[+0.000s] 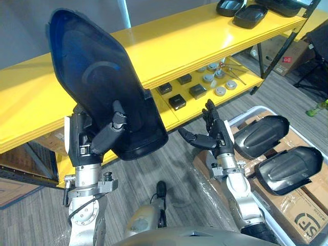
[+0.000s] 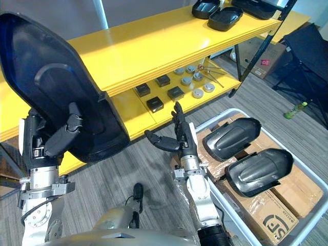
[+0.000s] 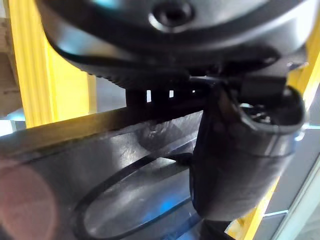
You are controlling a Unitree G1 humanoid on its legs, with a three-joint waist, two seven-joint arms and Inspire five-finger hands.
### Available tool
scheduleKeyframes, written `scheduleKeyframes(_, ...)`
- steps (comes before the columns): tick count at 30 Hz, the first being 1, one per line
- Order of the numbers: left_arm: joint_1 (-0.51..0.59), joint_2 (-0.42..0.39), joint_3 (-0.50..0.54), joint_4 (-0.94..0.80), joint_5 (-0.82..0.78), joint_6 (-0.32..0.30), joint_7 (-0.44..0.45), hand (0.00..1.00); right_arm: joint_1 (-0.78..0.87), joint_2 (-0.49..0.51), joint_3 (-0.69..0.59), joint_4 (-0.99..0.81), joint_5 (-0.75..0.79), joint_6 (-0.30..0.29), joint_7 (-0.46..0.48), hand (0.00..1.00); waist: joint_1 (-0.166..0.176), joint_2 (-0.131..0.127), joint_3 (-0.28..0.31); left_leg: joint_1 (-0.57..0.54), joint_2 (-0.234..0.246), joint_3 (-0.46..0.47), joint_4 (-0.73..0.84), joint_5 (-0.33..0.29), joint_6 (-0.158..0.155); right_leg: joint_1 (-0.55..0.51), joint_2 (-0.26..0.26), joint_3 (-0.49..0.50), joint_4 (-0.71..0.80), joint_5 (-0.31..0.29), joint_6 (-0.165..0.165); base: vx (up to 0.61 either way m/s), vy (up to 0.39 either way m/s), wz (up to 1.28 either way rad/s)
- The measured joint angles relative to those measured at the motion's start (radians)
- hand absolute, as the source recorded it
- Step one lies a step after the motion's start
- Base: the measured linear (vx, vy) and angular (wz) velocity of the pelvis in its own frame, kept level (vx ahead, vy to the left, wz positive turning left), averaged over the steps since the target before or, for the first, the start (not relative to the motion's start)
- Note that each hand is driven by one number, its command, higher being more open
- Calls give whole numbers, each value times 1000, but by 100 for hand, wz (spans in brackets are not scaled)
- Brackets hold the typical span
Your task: Walk over and take three plastic housings, then place them on the shelf
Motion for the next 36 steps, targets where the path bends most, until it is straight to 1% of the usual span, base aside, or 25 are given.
scheduleKeyframes(1,4,-1,0,0,0,0,0,0,-3,-3,0,0,0,0,0,100,0,0,3,-10,1,-1,20,-6,-3,-1,0,-1,1,-2,0,-51,-18,6)
scheduleKeyframes(2,8,-3,-1,1,1,0,4,0,-15,-6,0,0,7,0,-3,100,2,1,19,-24,1,2,65,-45,-21,0,-4,-1,12,-6,-6,-60,15,4)
scheduleKeyframes(3,13,-2,-1,4,1,0,9,0,-32,-7,1,0,17,0,-7,100,2,-13,33,-47,3,22,128,-111,-50,-5,-29,3,13,-13,-15,-73,73,-8)
scheduleKeyframes(4,15,-4,0,7,1,0,10,0,-45,-4,3,-1,35,-1,-10,100,4,-23,46,-91,18,42,250,-182,-32,-12,-42,9,23,-16,-9,-59,91,-27)
scheduleKeyframes(5,18,-4,3,7,1,0,9,0,-54,-3,12,-1,36,-3,-14,100,15,-11,55,-127,46,41,416,-227,-3,-11,-42,26,39,-24,-4,-29,119,-45)
scheduleKeyframes(7,18,-3,9,9,5,0,10,0,-57,4,24,0,36,-5,-32,100,26,2,70,-139,68,33,574,-376,-13,-5,-49,61,97,-63,11,17,136,-41)
scheduleKeyframes(9,14,-4,14,18,5,0,8,0,-57,10,32,0,35,-6,-40,100,25,-6,70,-149,60,48,607,-416,-7,-7,-69,71,107,-76,5,84,194,-12)
scheduleKeyframes(11,13,-4,36,29,5,12,1,0,-53,28,32,1,35,-7,-49,100,27,-7,70,-157,51,67,674,-480,23,11,-91,75,105,-90,-20,160,236,-12)
scheduleKeyframes(12,12,-8,55,34,4,17,-3,0,-39,43,28,4,35,-7,-49,100,29,-19,64,-145,30,75,684,-523,34,14,-109,91,152,-83,-54,252,228,-3)
scheduleKeyframes(13,11,-15,66,34,2,28,-7,0,-28,49,33,4,35,-8,-47,100,26,-15,55,-140,17,75,680,-538,52,-47,-140,113,275,-17,-101,270,231,3)
scheduleKeyframes(15,10,-5,84,34,2,29,-11,0,-18,57,33,4,35,-8,-44,100,24,-14,55,-104,4,70,646,-542,58,-148,-164,163,463,45,-164,265,230,9)
scheduleKeyframes(17,13,-2,85,35,2,30,-5,0,-10,58,32,4,35,-11,-41,100,21,-14,55,-37,-16,56,571,-531,60,-204,-129,212,541,38,-139,269,190,15)
scheduleKeyframes(19,10,1,81,35,0,30,1,0,-8,57,29,4,35,-28,-41,100,10,-9,50,31,-44,31,476,-496,67,-248,-87,207,512,24,-118,300,181,32)
scheduleKeyframes(21,7,7,68,35,0,30,11,0,-12,53,18,-19,34,-43,-43,100,-6,12,37,93,-77,-10,375,-448,86,-331,-26,212,377,21,-110,294,146,50)
scheduleKeyframes(22,0,7,60,37,0,30,11,0,-12,51,5,-33,34,-45,-43,100,-8,23,33,107,-89,-29,360,-436,101,-360,0,239,316,27,-101,256,110,60)
scheduleKeyframes(25,-18,8,25,44,3,30,13,0,-12,34,-53,-87,33,-58,-51,100,-37,41,22,158,-135,-106,345,-432,105,-406,57,351,159,70,-41,277,87,91)
scheduleKeyframes(27,-16,8,26,45,5,30,14,0,-12,25,-82,-108,31,-86,-54,100,-47,44,15,196,-153,-139,322,-433,105,-416,72,372,134,88,-42,236,21,92)
scheduleKeyframes(29,-16,8,31,67,5,29,35,0,-15,-11,-109,-133,33,-128,-52,100,-49,63,-19,224,-159,-181,295,-433,105,-432,95,344,128,119,-67,344,6,81)
scheduleKeyframes(30,-13,7,38,75,5,29,50,0,-21,-25,-119,-162,35,-147,-52,100,-51,72,-24,240,-159,-204,291,-434,103,-431,127,327,125,118,-69,378,-1,68)
scheduleKeyframes(31,-4,4,49,77,5,29,60,0,-24,-36,-126,-204,35,-167,-51,100,-50,75,-33,247,-160,-212,293,-437,98,-427,159,310,118,130,-89,311,3,53)
scheduleKeyframes(32,-4,3,58,78,4,29,61,0,-28,-39,-131,-223,38,-182,-49,100,-50,75,-33,250,-161,-210,299,-438,96,-421,179,304,110,140,-105,301,26,54)
scheduleKeyframes(33,-8,2,73,81,0,29,59,0,-32,-48,-146,-265,41,-209,-44,100,-60,74,-34,243,-172,-198,347,-448,80,-389,221,309,54,179,-159,241,33,66)
scheduleKeyframes(34,-13,0,74,86,-1,29,56,0,-29,-58,-157,-286,44,-222,-42,100,-75,73,-34,227,-183,-194,400,-457,65,-364,218,325,14,212,-171,281,91,98)
scheduleKeyframes(35,-25,-19,74,101,-1,28,39,0,-40,-92,-179,-302,64,-244,-39,100,-84,91,-28,143,-171,-149,589,-472,36,-295,196,318,-40,219,-157,283,149,67)
scheduleKeyframes(36,-38,6,80,102,-1,25,20,0,-56,-84,-205,-305,81,-244,-37,100,-58,84,-22,50,-119,-43,793,-533,38,-252,188,334,-81,222,-151,279,133,28)
